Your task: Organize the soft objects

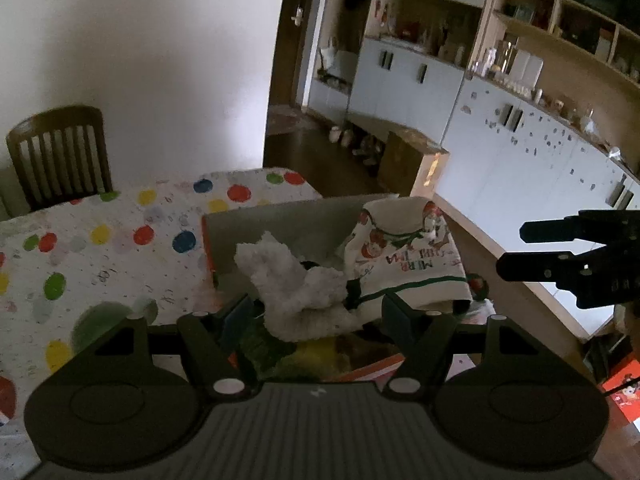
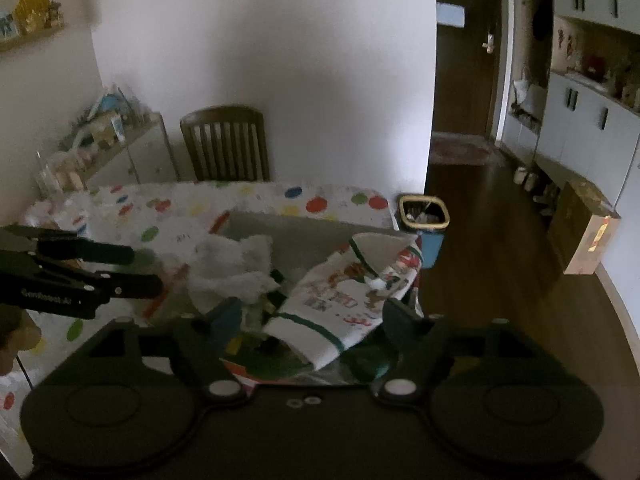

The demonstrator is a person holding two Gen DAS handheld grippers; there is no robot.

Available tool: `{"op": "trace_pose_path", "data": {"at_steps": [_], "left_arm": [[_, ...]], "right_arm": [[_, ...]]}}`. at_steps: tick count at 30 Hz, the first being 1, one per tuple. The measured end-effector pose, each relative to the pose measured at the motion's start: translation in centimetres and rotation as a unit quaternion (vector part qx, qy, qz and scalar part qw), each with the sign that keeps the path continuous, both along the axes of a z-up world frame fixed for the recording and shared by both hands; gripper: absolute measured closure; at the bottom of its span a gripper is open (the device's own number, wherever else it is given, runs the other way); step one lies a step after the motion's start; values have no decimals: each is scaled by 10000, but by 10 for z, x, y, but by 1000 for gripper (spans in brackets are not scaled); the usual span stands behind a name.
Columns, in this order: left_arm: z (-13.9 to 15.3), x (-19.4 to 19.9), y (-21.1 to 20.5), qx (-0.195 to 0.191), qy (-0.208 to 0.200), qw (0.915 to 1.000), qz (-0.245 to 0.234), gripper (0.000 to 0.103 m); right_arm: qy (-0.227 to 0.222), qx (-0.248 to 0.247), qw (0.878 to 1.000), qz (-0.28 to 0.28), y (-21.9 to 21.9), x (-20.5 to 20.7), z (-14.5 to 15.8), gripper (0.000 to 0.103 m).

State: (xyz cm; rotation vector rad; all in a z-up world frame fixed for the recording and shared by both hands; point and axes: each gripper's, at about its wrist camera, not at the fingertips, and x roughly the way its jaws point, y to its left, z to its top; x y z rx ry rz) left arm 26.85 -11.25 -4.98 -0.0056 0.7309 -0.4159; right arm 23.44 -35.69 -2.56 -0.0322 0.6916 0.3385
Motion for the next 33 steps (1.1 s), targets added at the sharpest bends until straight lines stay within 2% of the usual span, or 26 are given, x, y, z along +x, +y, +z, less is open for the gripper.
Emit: {"op": "trace_pose_path", "data": {"at_steps": [3, 5, 10, 16, 18, 27, 33], "left_arm": [[8, -15, 5, 29, -199, 9997, 115, 30], [15, -26, 8, 3, -344, 9993, 159, 24], [27, -47, 16, -116, -445, 9989, 118, 21], [36, -69, 19, -151, -545, 9984, 31, 10], [39, -76, 21, -174, -553, 9983, 11, 3], [48, -100, 35, -238, -721, 9971, 47, 0], [49, -110, 45, -249, -752, 9968, 41, 0]], "right_arm": [[-158, 151, 9997, -124, 3, -17, 5, 21], [-250, 207, 9992, -218, 7, -28, 7, 19], [-437, 278, 9978, -409, 15, -53, 11, 13], [-605, 313, 9958, -607, 25, -76, 14, 4], [-635, 359, 9952, -655, 27, -83, 15, 2], [-737, 532, 9924, -829, 49, -108, 18, 0], [-819, 476, 9921, -824, 71, -120, 20, 0]]}}
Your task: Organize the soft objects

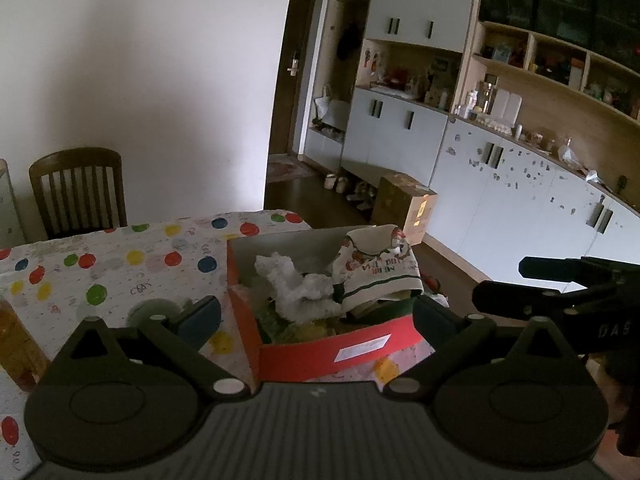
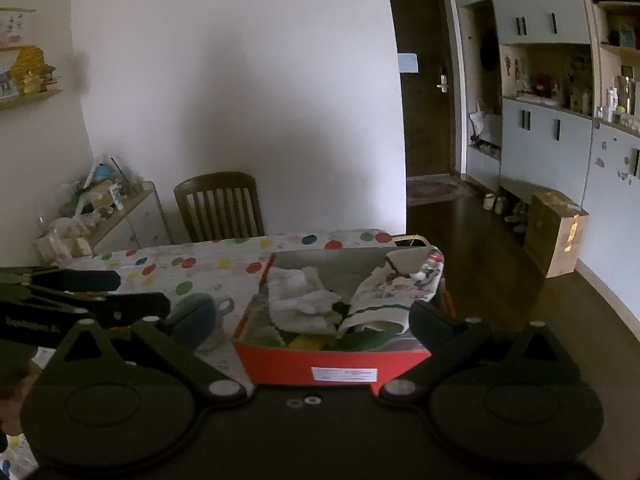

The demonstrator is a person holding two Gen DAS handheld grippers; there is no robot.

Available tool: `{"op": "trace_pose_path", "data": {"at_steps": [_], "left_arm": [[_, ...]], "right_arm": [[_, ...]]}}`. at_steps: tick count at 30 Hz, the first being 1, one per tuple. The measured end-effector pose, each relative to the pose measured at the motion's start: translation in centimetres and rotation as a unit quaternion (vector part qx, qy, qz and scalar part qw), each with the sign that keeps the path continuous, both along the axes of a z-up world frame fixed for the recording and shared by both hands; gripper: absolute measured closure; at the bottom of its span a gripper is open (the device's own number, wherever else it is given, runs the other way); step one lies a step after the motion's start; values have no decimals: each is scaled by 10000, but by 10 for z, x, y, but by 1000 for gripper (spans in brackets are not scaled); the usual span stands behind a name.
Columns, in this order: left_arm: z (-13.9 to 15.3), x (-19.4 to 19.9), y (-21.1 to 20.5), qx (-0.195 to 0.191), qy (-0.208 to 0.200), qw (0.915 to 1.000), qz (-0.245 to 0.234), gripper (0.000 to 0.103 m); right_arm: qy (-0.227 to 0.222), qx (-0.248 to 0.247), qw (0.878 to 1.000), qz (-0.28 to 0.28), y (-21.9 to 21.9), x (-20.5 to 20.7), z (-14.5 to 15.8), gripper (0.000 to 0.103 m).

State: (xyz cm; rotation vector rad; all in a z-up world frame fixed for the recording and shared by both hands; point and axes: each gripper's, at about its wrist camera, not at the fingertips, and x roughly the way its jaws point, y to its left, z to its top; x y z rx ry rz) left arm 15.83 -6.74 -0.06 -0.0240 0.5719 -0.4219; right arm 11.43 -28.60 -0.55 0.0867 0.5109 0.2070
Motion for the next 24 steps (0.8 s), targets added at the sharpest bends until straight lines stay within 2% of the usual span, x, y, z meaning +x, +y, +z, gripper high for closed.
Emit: {"op": "trace_pose_path", "data": {"at_steps": [9, 14, 24], "left_arm": [[5, -16, 6, 146, -219, 9997, 15, 0], [7, -20, 15, -54, -189, 9998, -66, 0], [7, -21, 22, -62, -209, 9998, 0, 0]], "right_arm": [[-118, -123, 9998, -118, 16, -12, 5, 0], [-118, -100, 9996, -216, 19, -13, 6, 0], [-92, -176, 9996, -202, 27, -15, 8, 0]]}}
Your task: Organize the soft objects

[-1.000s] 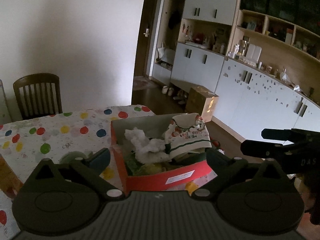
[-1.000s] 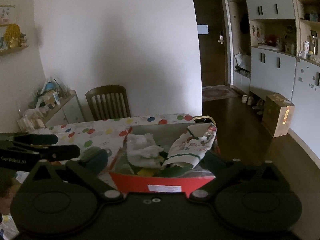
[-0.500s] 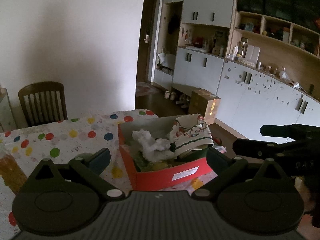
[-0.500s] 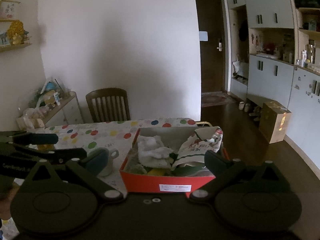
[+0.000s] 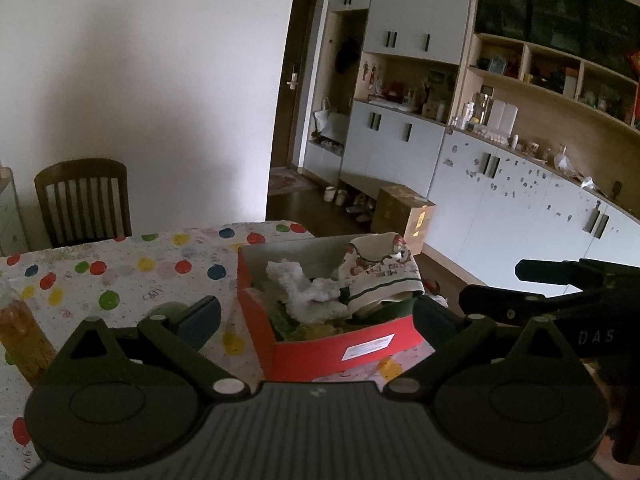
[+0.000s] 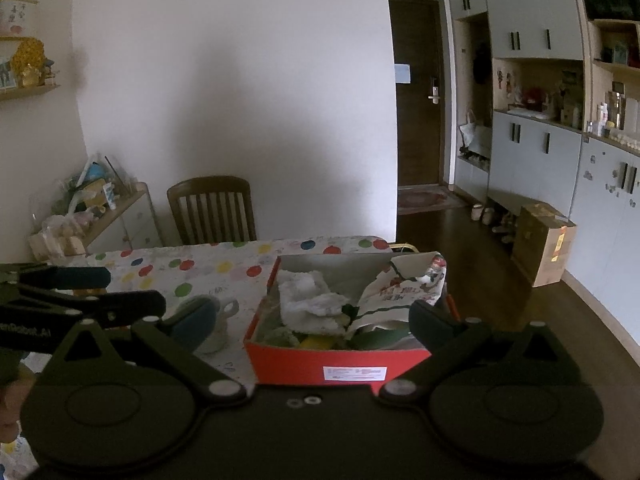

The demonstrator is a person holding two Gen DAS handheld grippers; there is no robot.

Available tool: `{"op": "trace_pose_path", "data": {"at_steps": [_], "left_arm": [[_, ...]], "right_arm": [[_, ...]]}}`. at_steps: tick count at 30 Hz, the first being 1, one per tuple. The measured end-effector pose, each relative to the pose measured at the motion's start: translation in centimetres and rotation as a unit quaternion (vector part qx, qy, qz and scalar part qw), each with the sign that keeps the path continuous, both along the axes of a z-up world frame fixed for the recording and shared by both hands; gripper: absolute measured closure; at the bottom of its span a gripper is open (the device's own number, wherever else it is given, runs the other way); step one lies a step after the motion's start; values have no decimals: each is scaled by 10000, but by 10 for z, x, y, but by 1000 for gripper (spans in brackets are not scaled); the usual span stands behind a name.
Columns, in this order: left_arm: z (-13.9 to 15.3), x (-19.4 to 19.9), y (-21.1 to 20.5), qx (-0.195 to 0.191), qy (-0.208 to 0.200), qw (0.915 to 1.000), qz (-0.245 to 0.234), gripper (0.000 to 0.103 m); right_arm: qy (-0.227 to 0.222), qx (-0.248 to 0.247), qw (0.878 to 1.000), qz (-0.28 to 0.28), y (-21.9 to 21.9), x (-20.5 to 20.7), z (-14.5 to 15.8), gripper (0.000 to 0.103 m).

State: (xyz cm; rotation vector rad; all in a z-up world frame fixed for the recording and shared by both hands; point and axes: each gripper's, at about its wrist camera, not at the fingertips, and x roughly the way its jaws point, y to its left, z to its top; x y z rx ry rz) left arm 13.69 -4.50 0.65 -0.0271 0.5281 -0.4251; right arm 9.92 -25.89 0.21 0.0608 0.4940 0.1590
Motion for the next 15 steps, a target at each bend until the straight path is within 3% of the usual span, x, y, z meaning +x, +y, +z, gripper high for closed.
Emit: {"op": "trace_pose_path", "data": {"at_steps": [15], "left_arm": [[-1, 3, 5, -36, 30, 10000, -48, 0]], "right_arm": [[46, 11, 10000, -20, 2, 0, -1, 0]]}}
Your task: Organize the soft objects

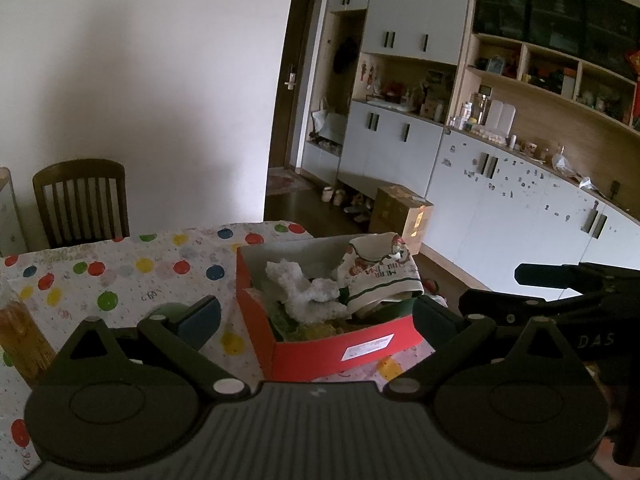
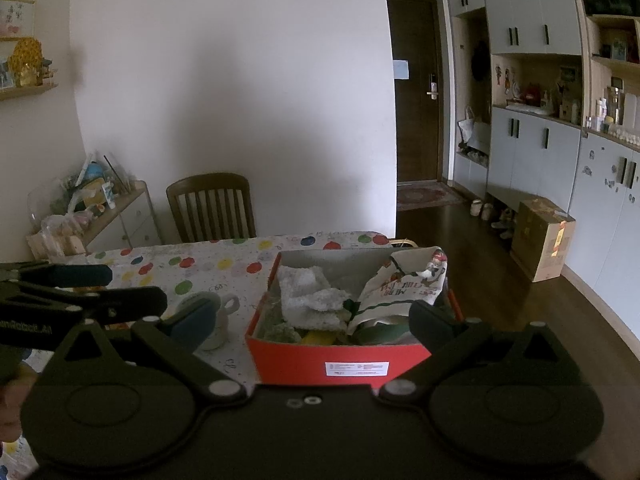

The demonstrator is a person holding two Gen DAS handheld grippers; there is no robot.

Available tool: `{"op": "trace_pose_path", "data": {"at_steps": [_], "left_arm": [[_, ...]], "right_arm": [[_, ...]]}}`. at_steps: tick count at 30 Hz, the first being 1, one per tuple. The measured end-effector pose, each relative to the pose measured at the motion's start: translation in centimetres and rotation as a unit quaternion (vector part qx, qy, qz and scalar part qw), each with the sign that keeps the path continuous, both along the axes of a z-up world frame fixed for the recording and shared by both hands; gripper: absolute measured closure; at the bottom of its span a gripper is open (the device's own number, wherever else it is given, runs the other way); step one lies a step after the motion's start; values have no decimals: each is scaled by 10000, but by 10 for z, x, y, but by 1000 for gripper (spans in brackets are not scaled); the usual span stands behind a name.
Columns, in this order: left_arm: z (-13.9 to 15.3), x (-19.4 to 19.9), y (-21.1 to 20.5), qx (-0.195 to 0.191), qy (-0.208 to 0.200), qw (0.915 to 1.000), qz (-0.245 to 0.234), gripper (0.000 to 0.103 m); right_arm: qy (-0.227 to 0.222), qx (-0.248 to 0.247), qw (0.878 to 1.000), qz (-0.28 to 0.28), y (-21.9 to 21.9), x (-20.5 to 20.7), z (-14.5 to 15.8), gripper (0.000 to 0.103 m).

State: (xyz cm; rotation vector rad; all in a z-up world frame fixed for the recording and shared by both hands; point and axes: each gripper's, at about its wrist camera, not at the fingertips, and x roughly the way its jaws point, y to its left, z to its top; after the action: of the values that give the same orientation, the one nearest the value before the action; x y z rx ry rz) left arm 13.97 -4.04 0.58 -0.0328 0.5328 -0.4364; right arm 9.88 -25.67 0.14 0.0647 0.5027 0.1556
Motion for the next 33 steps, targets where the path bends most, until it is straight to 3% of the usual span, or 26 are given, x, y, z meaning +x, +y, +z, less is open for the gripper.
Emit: {"op": "trace_pose_path", "data": {"at_steps": [33], "left_arm": [[0, 2, -4, 115, -122, 9998, -125, 0]], "right_arm": [[23, -58, 9999, -121, -3, -5, -5, 0]]}}
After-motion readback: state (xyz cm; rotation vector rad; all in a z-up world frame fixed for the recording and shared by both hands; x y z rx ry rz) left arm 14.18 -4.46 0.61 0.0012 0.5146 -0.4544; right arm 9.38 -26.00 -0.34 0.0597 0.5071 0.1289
